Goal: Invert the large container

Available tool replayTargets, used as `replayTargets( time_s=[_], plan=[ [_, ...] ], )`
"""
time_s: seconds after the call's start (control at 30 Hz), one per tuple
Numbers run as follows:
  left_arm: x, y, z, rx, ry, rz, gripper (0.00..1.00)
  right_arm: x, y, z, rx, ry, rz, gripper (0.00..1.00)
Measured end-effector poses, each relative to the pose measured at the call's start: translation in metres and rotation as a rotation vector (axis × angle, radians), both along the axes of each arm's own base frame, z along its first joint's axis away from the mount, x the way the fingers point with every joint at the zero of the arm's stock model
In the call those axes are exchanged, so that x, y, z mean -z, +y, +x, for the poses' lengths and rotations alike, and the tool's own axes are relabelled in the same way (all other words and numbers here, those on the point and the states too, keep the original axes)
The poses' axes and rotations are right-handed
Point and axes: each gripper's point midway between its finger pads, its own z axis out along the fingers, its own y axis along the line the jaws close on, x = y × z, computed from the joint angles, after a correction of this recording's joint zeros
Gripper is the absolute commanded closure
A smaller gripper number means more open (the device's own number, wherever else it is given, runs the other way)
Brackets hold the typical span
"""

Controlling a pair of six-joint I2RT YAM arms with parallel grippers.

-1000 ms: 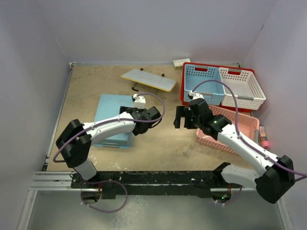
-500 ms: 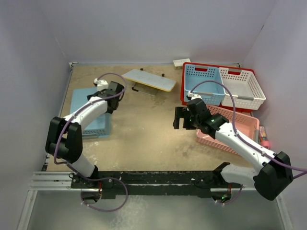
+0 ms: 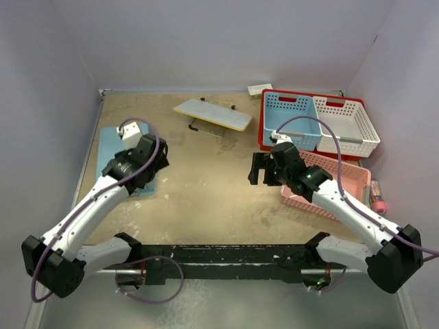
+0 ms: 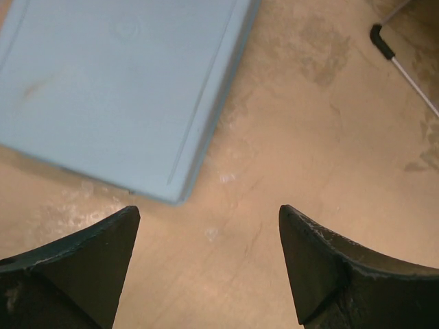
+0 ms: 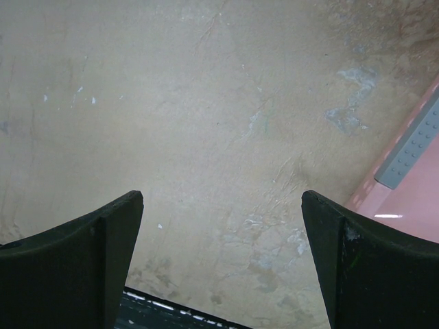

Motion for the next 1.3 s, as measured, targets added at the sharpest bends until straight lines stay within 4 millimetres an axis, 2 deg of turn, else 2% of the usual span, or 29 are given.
replayTargets(
  time_s=[0.1,0.23,0.3,0.4,0.47,0.57,0.7,0.87,1.17,1.3],
  plan=[
    [0.019,-0.007,-0.029,-0.002,0.031,-0.044,0.18,0.006,0.004,0.003,-0.006,0.015,-0.003,0.00],
    [0.065,0.002,-0.054,-0.068,0.130,-0.041,0.17,0.019,0.009,0.006,-0.018,0.046,-0.014,0.00],
    [0.082,0.009,-0.058,-0.105,0.175,-0.029,0.17,0.023,0.010,0.007,-0.021,0.056,-0.020,0.00],
    [0.111,0.029,-0.053,-0.198,0.251,-0.023,0.17,0.023,0.010,0.007,-0.023,0.054,-0.019,0.00],
    [0.120,0.039,-0.049,-0.230,0.276,-0.012,0.17,0.022,0.010,0.007,-0.024,0.051,-0.018,0.00],
    [0.126,0.046,-0.034,-0.225,0.292,-0.002,0.17,0.017,0.010,0.006,-0.027,0.042,-0.009,0.00],
    [0.133,0.057,0.000,-0.210,0.315,-0.017,0.17,0.005,0.009,0.004,-0.028,0.009,0.011,0.00],
    [0.140,0.076,0.040,-0.192,0.335,-0.034,0.17,0.000,0.006,0.000,-0.027,0.002,0.017,0.00],
    [0.124,0.091,0.129,-0.077,0.322,0.022,0.17,-0.006,0.002,-0.005,-0.022,-0.014,0.027,0.00],
    [0.119,0.096,0.153,-0.036,0.322,0.062,0.17,-0.011,-0.002,-0.008,-0.017,-0.026,0.030,0.00]
  ],
)
